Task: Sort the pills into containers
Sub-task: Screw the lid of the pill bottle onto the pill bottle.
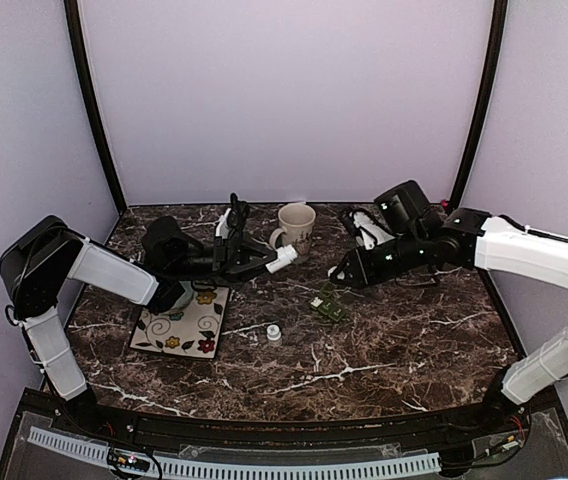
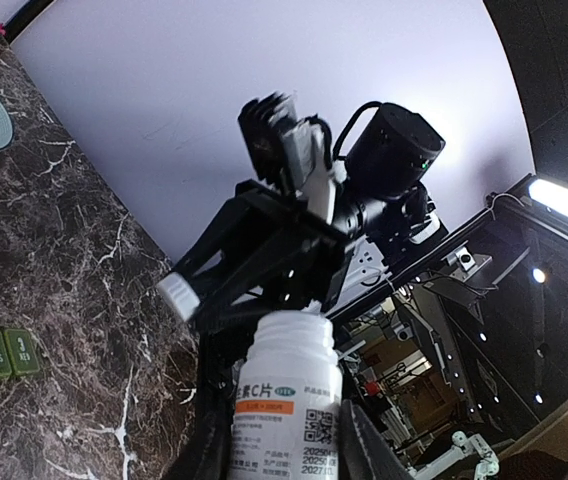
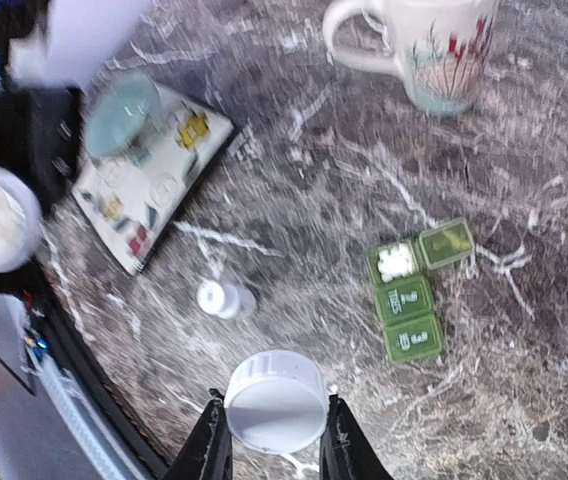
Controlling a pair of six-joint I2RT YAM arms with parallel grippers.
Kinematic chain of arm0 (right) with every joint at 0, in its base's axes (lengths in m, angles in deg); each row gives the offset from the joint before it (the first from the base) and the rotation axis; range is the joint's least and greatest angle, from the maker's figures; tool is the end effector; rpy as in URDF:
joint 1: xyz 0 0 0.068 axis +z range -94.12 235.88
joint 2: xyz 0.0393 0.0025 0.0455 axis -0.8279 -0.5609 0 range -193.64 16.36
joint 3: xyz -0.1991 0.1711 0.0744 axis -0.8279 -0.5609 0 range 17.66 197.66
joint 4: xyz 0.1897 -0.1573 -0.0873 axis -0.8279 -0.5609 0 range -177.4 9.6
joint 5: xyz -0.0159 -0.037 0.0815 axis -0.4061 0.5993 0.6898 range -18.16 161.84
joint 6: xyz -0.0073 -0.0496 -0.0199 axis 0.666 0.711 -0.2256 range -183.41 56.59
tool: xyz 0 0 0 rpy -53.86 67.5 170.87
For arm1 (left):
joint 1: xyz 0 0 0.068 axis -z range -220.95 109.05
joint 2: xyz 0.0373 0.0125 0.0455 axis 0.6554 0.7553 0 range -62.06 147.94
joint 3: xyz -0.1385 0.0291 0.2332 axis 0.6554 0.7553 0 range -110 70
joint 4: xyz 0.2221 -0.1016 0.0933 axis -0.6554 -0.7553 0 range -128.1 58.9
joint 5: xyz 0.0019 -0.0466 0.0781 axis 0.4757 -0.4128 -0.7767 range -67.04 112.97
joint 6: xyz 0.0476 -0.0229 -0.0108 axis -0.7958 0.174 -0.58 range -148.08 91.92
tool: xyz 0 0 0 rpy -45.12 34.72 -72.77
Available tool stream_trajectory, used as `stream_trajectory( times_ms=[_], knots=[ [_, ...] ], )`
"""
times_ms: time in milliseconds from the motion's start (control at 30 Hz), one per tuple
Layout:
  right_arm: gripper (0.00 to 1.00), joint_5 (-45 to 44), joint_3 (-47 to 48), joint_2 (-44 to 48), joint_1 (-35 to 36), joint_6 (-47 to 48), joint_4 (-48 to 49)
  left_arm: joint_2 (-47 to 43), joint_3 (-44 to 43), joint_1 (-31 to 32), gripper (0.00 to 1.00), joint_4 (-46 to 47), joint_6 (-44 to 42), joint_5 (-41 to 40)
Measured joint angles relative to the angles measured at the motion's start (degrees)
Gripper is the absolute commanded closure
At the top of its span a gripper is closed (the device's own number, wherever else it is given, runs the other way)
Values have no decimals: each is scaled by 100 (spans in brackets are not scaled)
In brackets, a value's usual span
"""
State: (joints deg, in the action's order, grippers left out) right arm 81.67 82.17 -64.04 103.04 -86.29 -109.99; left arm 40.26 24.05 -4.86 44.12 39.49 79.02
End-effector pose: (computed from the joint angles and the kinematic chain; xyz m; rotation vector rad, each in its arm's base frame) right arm 0.2026 0.2274 0.2867 -0.6100 2.4188 0.7610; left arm 0.2661 -0.2306 0.2310 0.6292 1.6461 -2.0191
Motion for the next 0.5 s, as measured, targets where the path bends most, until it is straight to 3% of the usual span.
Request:
stream_trajectory(
  times_ms=[200,500],
  knots=[
    [93,938,22,345,-507,-304,470,0,-13,0,92,81,157,205],
    [93,2105,227,350,-636,-800,1246,0,-356,0,92,107,380,566]
  ],
)
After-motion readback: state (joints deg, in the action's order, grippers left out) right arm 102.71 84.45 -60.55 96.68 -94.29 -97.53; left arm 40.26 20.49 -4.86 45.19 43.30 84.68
